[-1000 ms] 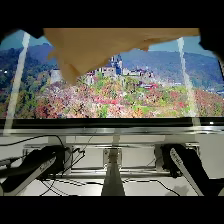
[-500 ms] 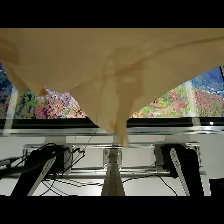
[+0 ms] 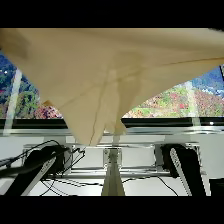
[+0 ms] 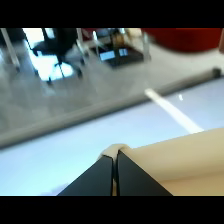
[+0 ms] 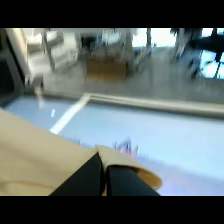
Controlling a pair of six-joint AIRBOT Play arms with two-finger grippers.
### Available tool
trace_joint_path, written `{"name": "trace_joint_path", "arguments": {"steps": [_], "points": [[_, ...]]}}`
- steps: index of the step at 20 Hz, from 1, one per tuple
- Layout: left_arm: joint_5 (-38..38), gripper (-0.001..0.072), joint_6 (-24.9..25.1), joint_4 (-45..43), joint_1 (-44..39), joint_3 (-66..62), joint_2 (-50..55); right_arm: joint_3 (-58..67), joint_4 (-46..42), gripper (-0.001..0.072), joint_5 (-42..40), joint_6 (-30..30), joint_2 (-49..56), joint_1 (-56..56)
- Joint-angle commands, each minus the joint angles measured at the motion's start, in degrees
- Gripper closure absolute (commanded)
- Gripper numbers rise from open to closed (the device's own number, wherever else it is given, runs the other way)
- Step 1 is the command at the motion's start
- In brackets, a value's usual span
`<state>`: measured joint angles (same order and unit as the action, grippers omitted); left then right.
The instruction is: Fold the clothes and pants, and hang the long-sleeved shirts on hangers.
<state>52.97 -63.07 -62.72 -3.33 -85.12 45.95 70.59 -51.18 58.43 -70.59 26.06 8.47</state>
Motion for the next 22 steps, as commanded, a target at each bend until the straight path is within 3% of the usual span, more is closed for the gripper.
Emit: {"name": "trace_joint_path", "arguments": {"steps": [1, 3, 5, 9, 14, 15, 16, 17, 19, 22], "points": [[1.1, 0.0694, 1.8, 6.8, -1.4, 0.0, 16.1, -3.6, -0.7, 0.0699, 7.8, -0.6, 7.5, 0.0], [-3.4, 0.0694, 8.7, 10.5, -5.4, 0.0, 26.9, -6.8, -2.1, 0.0700, 6.6, -0.5, 12.2, 0.0], [-13.7, 0.0694, 11.8, 10.5, -10.2, 0.0, 35.7, -9.9, -6.5, 0.0700, 4.2, -0.6, 16.2, 0.0], [-34.9, 0.0693, 11.7, 10.5, -20.9, 0.0, 47.1, -15.0, -11.4, 0.0699, 0.0, -2.3, 21.6, 0.0], [-45.3, 0.0671, 11.7, 10.5, -30.4, 0.0, 51.4, -17.4, -12.0, 0.0699, -6.8, -2.5, 22.8, 0.0], [-45.3, 0.0520, 11.7, 10.5, -31.1, 0.0, 51.4, -17.4, -12.1, 0.0699, -7.5, -2.5, 22.8, 0.0], [-45.2, 0.0138, 11.7, 10.5, -31.3, 0.0, 51.4, -17.4, -12.3, 0.0699, -8.0, -2.5, 22.8, 0.0], [-44.8, 0.0013, 11.0, 10.5, -31.2, 0.0, 51.2, -17.4, -12.6, 0.0699, -8.2, -2.5, 22.8, 0.0], [-40.4, 0.0010, 11.0, 10.5, -29.3, 0.0, 49.5, -17.4, -15.0, 0.0699, -8.1, -2.5, 22.8, 0.0], [-25.5, 0.0017, 8.6, 10.4, -22.9, 0.0, 43.8, -17.4, -18.5, 0.0699, -8.1, -2.5, 22.8, 0.0]]}}
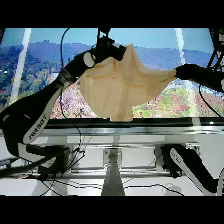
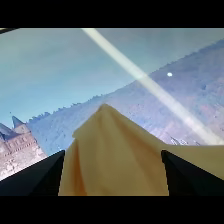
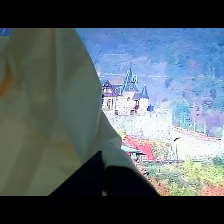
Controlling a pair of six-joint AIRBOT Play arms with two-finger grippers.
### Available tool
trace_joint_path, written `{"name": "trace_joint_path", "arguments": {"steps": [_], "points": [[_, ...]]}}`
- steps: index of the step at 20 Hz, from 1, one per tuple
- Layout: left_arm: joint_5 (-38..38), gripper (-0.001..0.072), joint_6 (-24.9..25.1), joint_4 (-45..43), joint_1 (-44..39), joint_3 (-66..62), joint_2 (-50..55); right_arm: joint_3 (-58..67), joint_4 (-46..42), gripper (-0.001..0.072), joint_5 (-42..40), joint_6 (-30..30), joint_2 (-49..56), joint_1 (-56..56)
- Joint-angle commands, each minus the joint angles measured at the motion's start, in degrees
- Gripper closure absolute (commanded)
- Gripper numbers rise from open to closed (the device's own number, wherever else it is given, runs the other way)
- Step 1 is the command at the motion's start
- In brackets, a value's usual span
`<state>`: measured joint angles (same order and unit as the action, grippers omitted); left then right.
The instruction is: Fold the clothes and pants, and hang the long-sleeved shirts on hangers.
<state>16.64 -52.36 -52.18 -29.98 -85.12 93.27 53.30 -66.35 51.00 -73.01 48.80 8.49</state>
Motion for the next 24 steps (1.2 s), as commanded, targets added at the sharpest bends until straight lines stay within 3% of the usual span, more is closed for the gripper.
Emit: {"name": "trace_joint_path", "arguments": {"steps": [1, 2, 3, 4, 8, 10, 13, 14, 15, 16, 18, 20, 24], "points": [[17.1, 0.0021, -5.1, -0.5, 6.6, 0.0, -5.7, -0.1, -4.1, 0.0699, -0.7, -0.1, 0.1, 0.0], [23.9, 0.0136, -9.8, -2.8, 9.9, 0.0, -8.2, -0.1, -4.5, 0.0699, -0.7, -0.1, 0.1, 0.0], [29.6, 0.0441, -13.5, -6.8, 13.2, 0.0, -10.3, -0.1, -4.6, 0.0699, -0.7, -0.1, 0.1, 0.0], [35.2, 0.0686, -15.3, -11.1, 16.8, 0.0, -12.2, -0.1, -4.5, 0.0699, -0.7, -0.1, 0.1, 0.0], [49.6, 0.0694, -18.0, -13.6, 28.4, 3.1, -19.1, -0.1, -4.5, 0.0699, -0.7, -0.1, 0.1, 0.0], [49.4, 0.0693, -20.2, -11.6, 30.1, 12.5, -25.4, -0.1, -4.4, 0.0699, -0.7, -0.1, 0.1, 0.0], [46.6, 0.0679, -21.3, -0.8, 29.6, 33.8, -34.4, -0.1, -4.4, 0.0699, -0.9, -0.1, 0.1, 0.0], [45.9, 0.0558, -21.4, 2.8, 29.3, 40.0, -36.0, -0.1, -4.4, 0.0699, -1.0, -0.1, 0.1, 0.0], [44.7, 0.0228, -21.4, 5.5, 29.2, 45.5, -36.8, -0.1, -4.4, 0.0699, -1.1, -0.1, 0.1, 0.0], [43.1, -0.0001, -21.4, 7.4, 29.3, 50.1, -37.0, -0.1, -4.4, 0.0699, -1.1, -0.1, 0.1, 0.0], [40.0, 0.0051, -21.1, 7.7, 28.9, 56.3, -36.4, -0.1, -4.4, 0.0699, -1.1, -0.1, 0.1, 0.0], [37.9, 0.0210, -19.1, 8.2, 27.5, 59.3, -35.4, -0.1, -4.4, 0.0699, -1.1, 0.0, 0.1, 0.0], [26.3, 0.0230, -19.2, 14.6, 20.3, 60.1, -30.9, -0.1, -4.4, 0.0699, -1.1, -0.1, 0.1, 0.0]]}}
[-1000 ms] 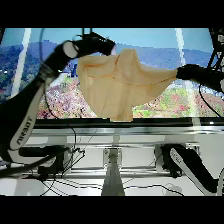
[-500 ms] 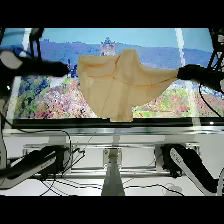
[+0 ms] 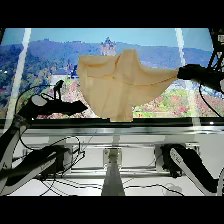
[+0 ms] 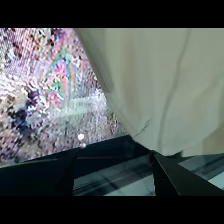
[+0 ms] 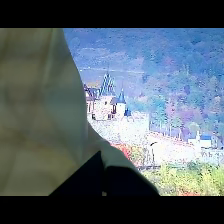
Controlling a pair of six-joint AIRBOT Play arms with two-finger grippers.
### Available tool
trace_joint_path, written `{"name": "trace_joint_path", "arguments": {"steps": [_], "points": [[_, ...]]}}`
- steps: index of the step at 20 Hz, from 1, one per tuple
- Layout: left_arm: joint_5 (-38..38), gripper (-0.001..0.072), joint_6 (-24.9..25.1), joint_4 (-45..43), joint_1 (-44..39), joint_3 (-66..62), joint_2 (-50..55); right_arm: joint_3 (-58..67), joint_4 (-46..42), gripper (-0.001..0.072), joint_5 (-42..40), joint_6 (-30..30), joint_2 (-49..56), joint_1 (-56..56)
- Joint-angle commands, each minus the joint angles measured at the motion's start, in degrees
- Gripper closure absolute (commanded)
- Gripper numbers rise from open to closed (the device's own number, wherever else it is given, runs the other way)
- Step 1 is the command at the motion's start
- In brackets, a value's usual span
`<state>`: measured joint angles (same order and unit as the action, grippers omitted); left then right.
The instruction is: Fold the clothes and pants, and hang the long-sleeved shirts on hangers.
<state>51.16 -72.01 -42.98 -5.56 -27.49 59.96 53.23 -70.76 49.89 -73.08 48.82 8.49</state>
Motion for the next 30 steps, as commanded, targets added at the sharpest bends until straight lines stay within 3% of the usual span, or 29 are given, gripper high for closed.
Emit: {"name": "trace_joint_path", "arguments": {"steps": [1, 8, 10, 12, 16, 20, 22, 25, 27, 30], "points": [[-10.6, 0.0230, 0.5, 6.8, -6.5, 2.4, 4.0, 0.0, 0.0, 0.0699, 0.0, 0.0, 0.0, 0.0], [-15.2, 0.0250, 0.8, 10.5, -13.1, 0.5, 12.7, 0.0, 0.0, 0.0699, 0.0, 0.0, 0.0, 0.0], [-15.4, 0.0508, 2.0, 10.7, -13.3, -0.8, 13.0, 0.0, 0.0, 0.0699, 0.0, 0.0, 0.0, 0.0], [-15.4, 0.0691, 3.3, 10.7, -13.2, -2.7, 13.0, 0.0, 0.0, 0.0699, 0.0, 0.0, 0.0, 0.0], [-15.3, 0.0693, 9.5, 8.6, -12.1, -11.3, 12.0, 0.0, -2.8, 0.0699, -1.8, -0.2, 0.0, 0.1], [-14.0, 0.0693, 9.4, -1.9, -6.4, -25.0, 6.0, 0.3, -5.0, 0.0699, -6.9, -10.4, -0.2, 3.8], [-14.1, 0.0693, 9.4, -7.0, -3.0, -30.9, 0.8, 3.0, -2.8, 0.0699, -2.8, -9.7, -1.3, 3.9], [-15.0, 0.0693, 9.4, -15.3, 1.4, -37.5, -8.3, 7.6, -2.2, 0.0699, -2.9, -9.4, -4.2, 3.6], [-18.5, 0.0693, 9.5, -15.8, 3.4, -39.1, -15.0, 11.3, 4.8, 0.0699, -2.6, -9.3, -6.9, 3.6], [-29.8, 0.0693, 9.5, -15.8, 3.9, -39.1, -25.4, 17.6, 18.4, 0.0699, -3.0, -6.6, -12.1, 3.5]]}}
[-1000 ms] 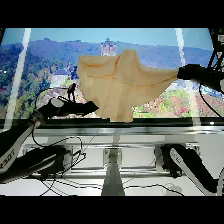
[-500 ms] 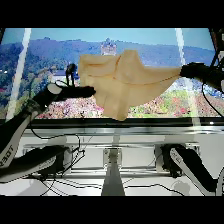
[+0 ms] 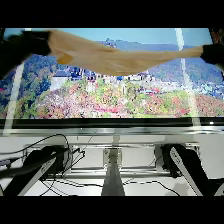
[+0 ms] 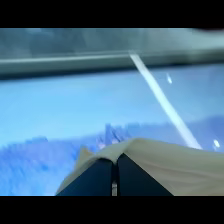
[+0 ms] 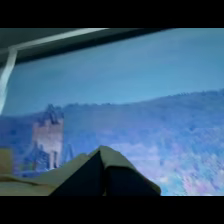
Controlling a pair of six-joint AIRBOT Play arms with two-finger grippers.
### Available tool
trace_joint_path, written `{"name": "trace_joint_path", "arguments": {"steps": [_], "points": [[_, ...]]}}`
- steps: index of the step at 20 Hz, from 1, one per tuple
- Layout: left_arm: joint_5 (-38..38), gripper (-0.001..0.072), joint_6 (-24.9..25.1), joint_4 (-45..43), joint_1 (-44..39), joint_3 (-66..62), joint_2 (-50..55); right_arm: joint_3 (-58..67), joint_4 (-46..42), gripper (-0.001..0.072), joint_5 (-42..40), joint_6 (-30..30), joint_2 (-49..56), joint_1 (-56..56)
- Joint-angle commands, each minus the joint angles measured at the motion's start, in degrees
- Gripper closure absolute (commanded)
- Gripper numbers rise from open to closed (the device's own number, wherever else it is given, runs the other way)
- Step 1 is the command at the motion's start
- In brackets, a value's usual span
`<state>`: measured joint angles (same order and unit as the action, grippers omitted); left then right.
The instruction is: Fold the clothes and pants, and hang the long-sleeved shirts on hangers.
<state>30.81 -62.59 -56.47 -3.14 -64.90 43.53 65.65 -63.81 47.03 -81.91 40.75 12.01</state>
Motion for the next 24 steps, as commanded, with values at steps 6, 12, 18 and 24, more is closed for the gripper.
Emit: {"name": "trace_joint_path", "arguments": {"steps": [6, 12, 18, 24], "points": [[-19.7, 0.0693, 0.0, -1.9, 1.5, -1.7, -22.7, 17.9, 14.5, 0.0699, -0.2, 8.2, -14.5, 0.0], [-13.6, 0.0694, -7.3, -1.4, 1.4, -1.6, -21.1, 20.0, 13.9, 0.0700, 0.0, 8.0, -15.3, 0.2], [15.4, 0.0692, -14.1, -1.4, 1.4, -1.6, 1.2, 19.9, 11.6, 0.0699, 20.7, 6.3, 3.7, 0.1], [8.7, 0.0692, -11.5, 4.1, 1.4, -1.6, 27.2, 19.9, 10.9, 0.0699, 25.1, 6.4, 30.3, 0.1]]}}
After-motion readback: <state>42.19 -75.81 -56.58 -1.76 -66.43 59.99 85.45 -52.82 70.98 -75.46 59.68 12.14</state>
